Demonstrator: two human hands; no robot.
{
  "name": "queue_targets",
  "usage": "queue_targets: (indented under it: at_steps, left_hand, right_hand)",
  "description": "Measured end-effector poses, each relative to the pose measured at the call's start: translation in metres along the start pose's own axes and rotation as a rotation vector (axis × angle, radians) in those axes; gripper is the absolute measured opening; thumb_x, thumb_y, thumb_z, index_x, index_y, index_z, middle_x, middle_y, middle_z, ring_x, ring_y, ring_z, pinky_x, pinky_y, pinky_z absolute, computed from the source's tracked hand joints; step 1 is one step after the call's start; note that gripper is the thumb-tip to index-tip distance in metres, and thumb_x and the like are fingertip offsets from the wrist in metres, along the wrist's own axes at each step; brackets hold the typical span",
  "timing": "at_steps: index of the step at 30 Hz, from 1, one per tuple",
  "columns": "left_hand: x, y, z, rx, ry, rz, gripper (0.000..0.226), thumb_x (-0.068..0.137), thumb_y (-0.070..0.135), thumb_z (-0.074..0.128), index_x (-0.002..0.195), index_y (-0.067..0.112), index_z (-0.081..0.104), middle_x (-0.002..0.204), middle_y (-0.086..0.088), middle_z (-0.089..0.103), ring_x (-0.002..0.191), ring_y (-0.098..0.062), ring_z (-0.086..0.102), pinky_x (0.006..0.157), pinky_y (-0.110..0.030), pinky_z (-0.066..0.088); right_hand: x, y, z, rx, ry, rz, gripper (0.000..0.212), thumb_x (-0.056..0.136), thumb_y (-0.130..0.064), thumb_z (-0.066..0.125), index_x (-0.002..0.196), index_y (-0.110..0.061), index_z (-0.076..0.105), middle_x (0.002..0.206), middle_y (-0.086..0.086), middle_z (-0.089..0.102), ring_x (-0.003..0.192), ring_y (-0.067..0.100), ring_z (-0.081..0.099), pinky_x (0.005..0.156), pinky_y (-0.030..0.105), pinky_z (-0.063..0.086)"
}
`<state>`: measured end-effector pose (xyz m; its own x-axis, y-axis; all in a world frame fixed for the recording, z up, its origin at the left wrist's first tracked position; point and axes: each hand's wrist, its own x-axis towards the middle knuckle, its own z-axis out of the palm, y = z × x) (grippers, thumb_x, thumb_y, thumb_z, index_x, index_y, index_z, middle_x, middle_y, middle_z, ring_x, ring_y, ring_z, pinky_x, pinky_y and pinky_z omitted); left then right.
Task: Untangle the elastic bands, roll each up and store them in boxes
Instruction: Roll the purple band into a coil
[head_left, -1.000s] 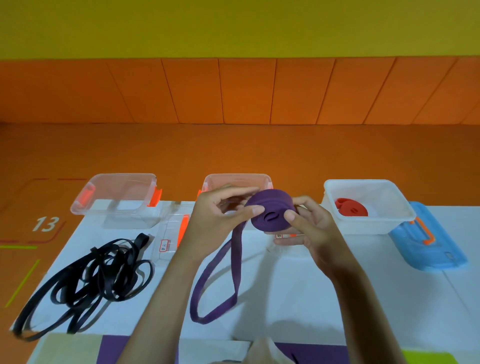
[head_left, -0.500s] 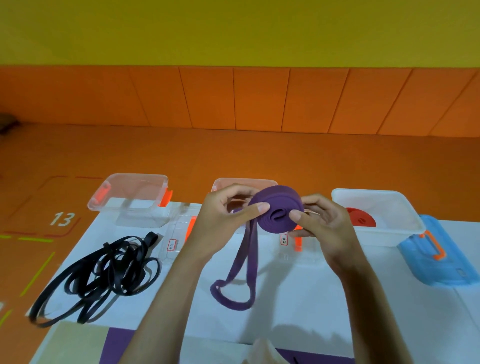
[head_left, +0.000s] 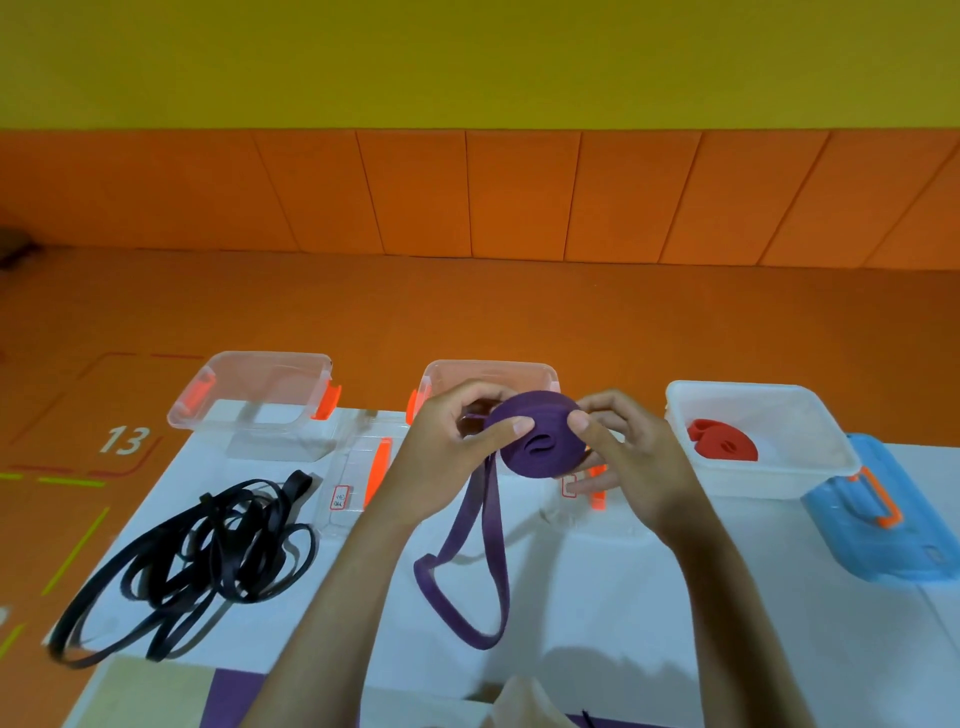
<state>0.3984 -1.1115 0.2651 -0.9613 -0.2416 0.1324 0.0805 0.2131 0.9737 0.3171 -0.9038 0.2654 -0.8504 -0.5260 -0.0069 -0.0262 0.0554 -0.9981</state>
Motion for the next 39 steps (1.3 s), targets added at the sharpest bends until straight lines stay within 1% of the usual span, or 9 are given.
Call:
queue_targets:
  at_steps: [4,8,13,16,22,26,31,35,39]
  left_hand:
    - [0.005,-0.009,-0.001,0.064,-0.038,-0.023,0.013,0.096,0.025,0.078,0.109,0.024,0.073,0.106,0.01,0.075,0.103,-0.014,0.07,0.091,-0.032,0.058]
    - [0.013,-0.01,0.002,0.084,-0.066,-0.007,0.014,0.097,0.029,0.076,0.109,0.024,0.072,0.106,0.013,0.073,0.103,-0.014,0.069,0.091,-0.03,0.057]
    - [0.022,-0.012,0.003,0.072,-0.067,0.004,0.017,0.093,0.027,0.081,0.11,0.029,0.076,0.109,0.014,0.074,0.106,-0.015,0.071,0.095,-0.033,0.058]
    - [0.026,-0.013,-0.003,0.059,-0.082,0.011,0.029,0.088,0.024,0.087,0.114,0.035,0.077,0.112,0.015,0.077,0.106,-0.012,0.072,0.093,-0.027,0.059]
    - [0.034,-0.017,-0.013,-0.064,-0.066,0.001,0.037,0.081,0.014,0.092,0.11,0.029,0.075,0.093,0.0,0.073,0.084,-0.015,0.065,0.083,-0.028,0.059]
    - [0.038,-0.018,-0.004,-0.059,-0.025,0.077,0.027,0.081,0.007,0.091,0.103,0.015,0.077,0.103,0.002,0.078,0.101,-0.017,0.073,0.091,-0.032,0.059]
    - [0.045,-0.014,0.0,-0.094,-0.037,0.129,0.03,0.08,0.006,0.089,0.107,0.017,0.082,0.109,0.003,0.078,0.11,-0.016,0.072,0.097,-0.028,0.055]
    - [0.051,-0.015,-0.004,-0.111,-0.021,0.162,0.034,0.079,0.006,0.09,0.11,0.019,0.083,0.108,-0.001,0.078,0.105,-0.021,0.072,0.095,-0.035,0.059]
    - [0.053,-0.019,0.0,-0.096,0.022,0.136,0.028,0.08,0.008,0.091,0.103,0.021,0.082,0.105,-0.002,0.08,0.102,-0.02,0.075,0.092,-0.032,0.06]
  right_hand:
    - [0.01,0.006,-0.008,-0.193,-0.025,-0.027,0.024,0.087,-0.064,0.069,0.102,-0.044,0.069,0.101,-0.015,0.076,0.09,0.013,0.076,0.063,0.033,0.065]
    - [0.019,0.009,-0.014,-0.25,-0.055,-0.077,0.021,0.089,-0.061,0.072,0.109,-0.065,0.065,0.1,-0.021,0.074,0.098,0.001,0.071,0.065,0.027,0.064]
    - [0.026,0.012,-0.016,-0.177,-0.095,-0.064,0.019,0.089,-0.051,0.074,0.107,-0.049,0.071,0.101,-0.012,0.076,0.095,0.012,0.076,0.061,0.03,0.064]
    - [0.028,0.015,-0.019,-0.085,-0.074,-0.053,0.017,0.09,-0.042,0.075,0.107,-0.042,0.073,0.103,-0.006,0.077,0.094,0.02,0.078,0.065,0.034,0.066]
    - [0.032,0.02,-0.023,0.063,-0.07,-0.023,0.012,0.091,-0.033,0.076,0.102,-0.029,0.073,0.108,0.004,0.077,0.098,0.029,0.078,0.069,0.045,0.067]
    - [0.034,0.021,-0.021,0.082,-0.077,-0.013,0.03,0.075,-0.039,0.087,0.092,-0.024,0.067,0.105,0.007,0.077,0.094,0.033,0.079,0.07,0.05,0.067]
    - [0.04,0.021,-0.027,0.161,-0.007,-0.097,0.028,0.077,-0.034,0.087,0.085,-0.02,0.064,0.097,0.01,0.075,0.092,0.036,0.078,0.068,0.057,0.065]
    - [0.045,0.022,-0.031,0.168,-0.091,-0.042,0.037,0.079,-0.034,0.087,0.088,-0.011,0.06,0.101,0.008,0.076,0.097,0.034,0.077,0.071,0.051,0.066]
    - [0.05,0.024,-0.04,-0.155,-0.173,-0.054,0.025,0.084,-0.027,0.088,0.094,-0.015,0.068,0.1,0.003,0.078,0.094,0.026,0.077,0.08,0.041,0.065]
